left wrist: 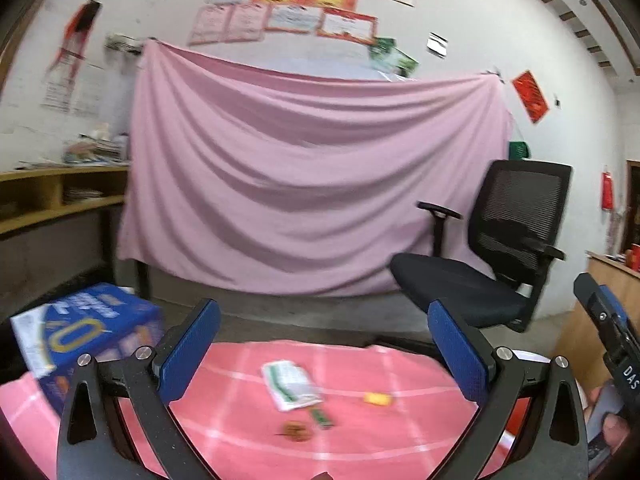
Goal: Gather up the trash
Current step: 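Move both tools back over the table toward the remaining trash, then grasp the walnut shell with the left gripper while the right grasps the yellow cap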
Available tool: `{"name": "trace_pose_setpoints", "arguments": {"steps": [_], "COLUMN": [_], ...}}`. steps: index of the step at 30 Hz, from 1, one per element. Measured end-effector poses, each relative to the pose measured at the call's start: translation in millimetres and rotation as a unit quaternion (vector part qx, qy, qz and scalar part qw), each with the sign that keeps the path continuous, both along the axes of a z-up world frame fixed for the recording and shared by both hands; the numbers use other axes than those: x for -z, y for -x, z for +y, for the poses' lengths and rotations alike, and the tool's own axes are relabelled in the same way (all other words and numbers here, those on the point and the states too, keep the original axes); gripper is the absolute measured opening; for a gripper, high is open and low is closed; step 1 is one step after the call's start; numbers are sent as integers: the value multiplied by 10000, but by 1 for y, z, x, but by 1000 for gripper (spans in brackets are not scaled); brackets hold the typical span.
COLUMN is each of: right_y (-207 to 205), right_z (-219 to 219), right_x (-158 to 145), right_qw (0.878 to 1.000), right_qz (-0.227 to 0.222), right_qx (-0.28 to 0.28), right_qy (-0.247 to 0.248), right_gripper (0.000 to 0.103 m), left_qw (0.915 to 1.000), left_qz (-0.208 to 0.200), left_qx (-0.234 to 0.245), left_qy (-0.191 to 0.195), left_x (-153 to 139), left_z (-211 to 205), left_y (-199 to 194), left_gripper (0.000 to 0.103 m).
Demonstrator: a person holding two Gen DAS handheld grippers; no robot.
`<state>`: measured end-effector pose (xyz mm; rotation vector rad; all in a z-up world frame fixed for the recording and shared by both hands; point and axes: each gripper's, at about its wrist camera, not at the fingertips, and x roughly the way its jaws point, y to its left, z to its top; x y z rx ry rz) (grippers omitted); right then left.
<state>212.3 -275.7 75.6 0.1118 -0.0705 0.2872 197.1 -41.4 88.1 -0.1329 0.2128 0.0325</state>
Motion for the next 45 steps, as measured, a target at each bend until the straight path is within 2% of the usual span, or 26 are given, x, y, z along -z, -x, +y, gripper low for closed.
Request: {"name": "trace_pose_setpoints", "arguments": {"steps": [5, 9, 13, 16, 20, 23, 27, 30, 31, 33, 35, 39, 41, 45], "right_y": [5, 0, -12, -26, -48, -68, -91, -104, -110, -116, -122, -131, -137, -145], "right_z": [32, 51, 64, 69, 73, 76, 79, 80, 81, 84, 87, 96, 99, 104], "right_x": [3, 11, 21, 29, 41, 51, 64, 73, 77, 83, 88, 98, 104, 112], "right_qw": [9988, 9971, 9943, 9907, 9824, 9719, 9562, 9437, 9370, 9291, 9208, 9010, 8914, 8788], "right_qz": [-216, -91, 212, 605, 1293, 1866, 2508, 2892, 3064, 3266, 3439, 3796, 3965, 4189], "right_qx": [-325, -523, -683, -795, -841, -923, -1009, -1118, -1195, -1242, -1317, -1493, -1560, -1604], "right_qy": [279, 544, 790, 921, 1049, 1098, 1120, 1157, 1179, 1215, 1290, 1479, 1544, 1628], "right_gripper": [103, 103, 103, 103, 103, 103, 102, 90, 86, 85, 73, 69, 59, 57], "left_qw": [9991, 9984, 9983, 9976, 9933, 9873, 9786, 9717, 9693, 9612, 9540, 9426, 9367, 9326], "left_qz": [-136, -111, 122, 426, 1034, 1546, 2034, 2343, 2442, 2726, 2944, 3221, 3341, 3390], "left_qx": [-391, -527, -515, -482, -384, -247, -119, 13, 91, 329, 519, 863, 1029, 1191], "left_qy": [-62, -183, -243, -268, -334, -279, -287, -286, -283, -256, -211, -157, -172, -351], "left_x": [11, 21, 30, 39, 52, 65, 80, 91, 95, 104, 111, 116, 119, 118], "left_z": [30, 47, 59, 63, 63, 64, 61, 59, 58, 56, 54, 48, 44, 35], "left_y": [18, 25, 22, 13, -6, -24, -40, -49, -53, -62, -70, -80, -85, -90], "left_gripper": [102, 102, 102, 102, 102, 102, 101, 100, 98, 85, 75, 63, 60, 59]}}
